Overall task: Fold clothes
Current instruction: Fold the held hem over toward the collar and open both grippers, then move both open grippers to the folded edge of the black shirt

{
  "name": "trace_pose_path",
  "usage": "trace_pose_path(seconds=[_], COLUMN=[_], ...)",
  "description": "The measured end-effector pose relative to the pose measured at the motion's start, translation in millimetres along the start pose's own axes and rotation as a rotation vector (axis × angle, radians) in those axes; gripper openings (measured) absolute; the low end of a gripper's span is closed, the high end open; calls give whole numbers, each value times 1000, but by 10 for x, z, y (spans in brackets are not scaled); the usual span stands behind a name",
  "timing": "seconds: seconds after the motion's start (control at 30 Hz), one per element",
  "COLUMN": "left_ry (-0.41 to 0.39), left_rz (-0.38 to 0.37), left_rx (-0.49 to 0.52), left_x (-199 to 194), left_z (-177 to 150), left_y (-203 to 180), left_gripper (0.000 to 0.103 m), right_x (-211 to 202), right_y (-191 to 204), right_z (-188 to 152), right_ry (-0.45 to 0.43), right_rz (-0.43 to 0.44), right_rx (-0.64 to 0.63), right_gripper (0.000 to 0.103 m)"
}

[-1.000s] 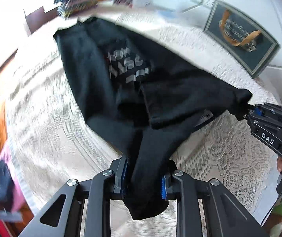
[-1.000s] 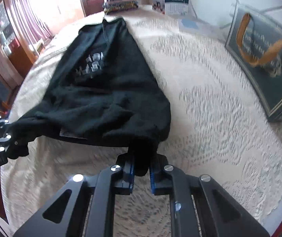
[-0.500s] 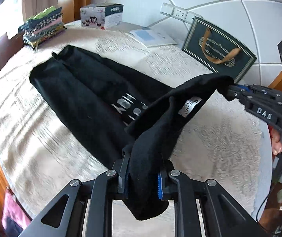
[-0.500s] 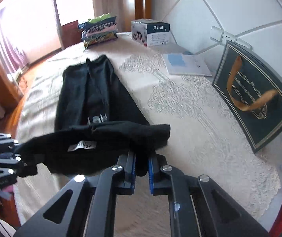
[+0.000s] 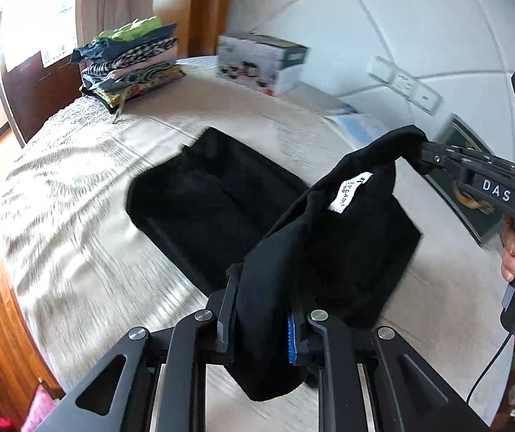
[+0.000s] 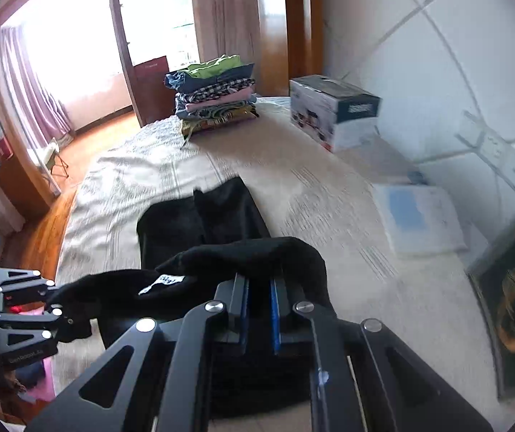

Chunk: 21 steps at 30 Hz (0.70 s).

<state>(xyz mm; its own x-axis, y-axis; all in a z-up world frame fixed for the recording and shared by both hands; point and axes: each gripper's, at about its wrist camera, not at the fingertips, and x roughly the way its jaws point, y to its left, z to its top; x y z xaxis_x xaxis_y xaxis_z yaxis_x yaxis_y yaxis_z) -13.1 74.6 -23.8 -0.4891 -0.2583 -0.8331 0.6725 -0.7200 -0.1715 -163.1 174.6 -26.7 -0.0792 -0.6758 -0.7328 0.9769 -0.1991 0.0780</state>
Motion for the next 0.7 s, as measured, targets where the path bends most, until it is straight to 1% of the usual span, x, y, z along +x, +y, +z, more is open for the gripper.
trace_pose_path(seconds=[0.07,0.2,0.27,0.33,0.37,0.4,0.43,0.47,0.53,0.57,0.6,0.7], left_ry=[28,100,133,162,174,175,168,156,125,115,103,94], left_rz=[-10,-38,-56,-75,-86,-76,-52,-36,-52,-60,-58,1], left_rx=[-12,-43,-70,-107,-133,-143,-142,-140,-150,-155,-155,-84], left_x=[235,710,927,1107,1173,1188,1193,1176,1055,995,945,852], left_z=[242,573,685,779,817,826,847,872,930,954,975,980], left_y=[343,920,1123,1312,1402,1437,1477,1514,1562,1570,1572,1437], left_gripper=[19,20,20,21,28,55,76,103,103,103,103,103], right_x=[398,1224,1523,1790,1888,1970,2052,2094,2079,2037,1985,1802], right_y=[40,98,103,85,68,50,33,12,-43,-79,-115,-240], right_z=[229,603,699,797,839,881,922,960,1007,1016,1014,952], right_ry=[32,119,158,199,212,221,230,228,207,191,178,154], right_rz=[3,8,-4,19,28,32,37,35,51,69,66,31], right_rx=[5,13,15,33,50,68,86,104,140,155,163,182], right_gripper=[9,9,10,11,14,16,28,52,76,77,77,77])
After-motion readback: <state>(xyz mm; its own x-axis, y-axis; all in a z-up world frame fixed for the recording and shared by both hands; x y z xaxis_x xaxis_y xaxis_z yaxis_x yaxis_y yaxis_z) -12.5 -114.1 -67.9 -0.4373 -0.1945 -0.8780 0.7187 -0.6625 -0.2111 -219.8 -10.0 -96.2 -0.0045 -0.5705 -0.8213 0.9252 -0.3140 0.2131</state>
